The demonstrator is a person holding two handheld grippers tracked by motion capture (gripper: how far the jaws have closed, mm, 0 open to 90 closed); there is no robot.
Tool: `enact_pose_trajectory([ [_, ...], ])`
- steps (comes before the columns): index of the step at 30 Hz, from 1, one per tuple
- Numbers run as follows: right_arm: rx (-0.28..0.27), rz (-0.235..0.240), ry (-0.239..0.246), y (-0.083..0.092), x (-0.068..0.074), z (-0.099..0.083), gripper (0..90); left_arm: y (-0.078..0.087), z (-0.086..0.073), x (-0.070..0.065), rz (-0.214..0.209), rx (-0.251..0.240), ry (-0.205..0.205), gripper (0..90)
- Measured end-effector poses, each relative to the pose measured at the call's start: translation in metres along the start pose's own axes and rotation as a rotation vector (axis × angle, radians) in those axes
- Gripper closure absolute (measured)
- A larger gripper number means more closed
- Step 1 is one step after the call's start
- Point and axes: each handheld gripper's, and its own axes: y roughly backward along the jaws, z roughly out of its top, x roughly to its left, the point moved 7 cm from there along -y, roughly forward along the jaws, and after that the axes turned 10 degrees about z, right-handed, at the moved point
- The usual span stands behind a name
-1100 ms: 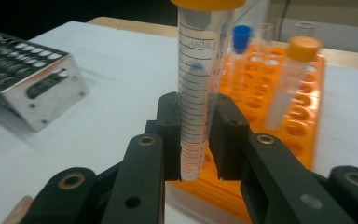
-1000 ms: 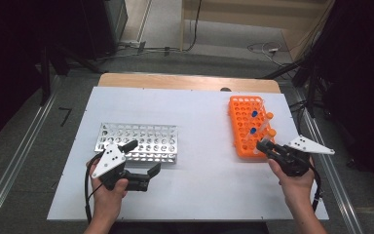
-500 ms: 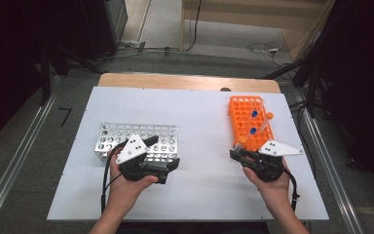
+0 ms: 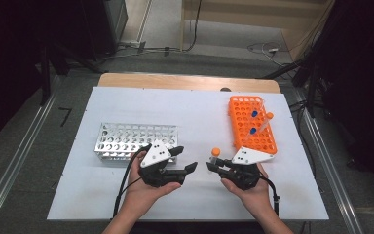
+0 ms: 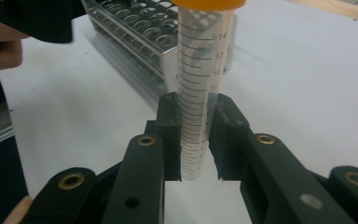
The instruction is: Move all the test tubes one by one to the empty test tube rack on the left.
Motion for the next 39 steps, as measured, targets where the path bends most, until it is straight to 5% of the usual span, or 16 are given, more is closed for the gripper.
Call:
enact_pose_trajectory([
  [18,0.043,0.096,0.084,-0.023,0.038,0.001,72.9,-0.008,-0.004,-0.022,-0.093,0.018,-0.009,58.4],
  [24,0.044,0.099,0.083,-0.025,0.040,0.001,72.8,-0.008,-0.005,-0.025,-0.107,0.018,-0.030,72.2],
  [33,0.034,0.122,0.072,-0.025,0.039,0.000,72.2,-0.009,-0.006,-0.023,-0.112,0.021,-0.031,74.8],
  [39,0.012,0.150,0.071,-0.019,0.037,-0.003,48.3,-0.006,-0.004,-0.016,-0.095,0.006,-0.018,74.9],
])
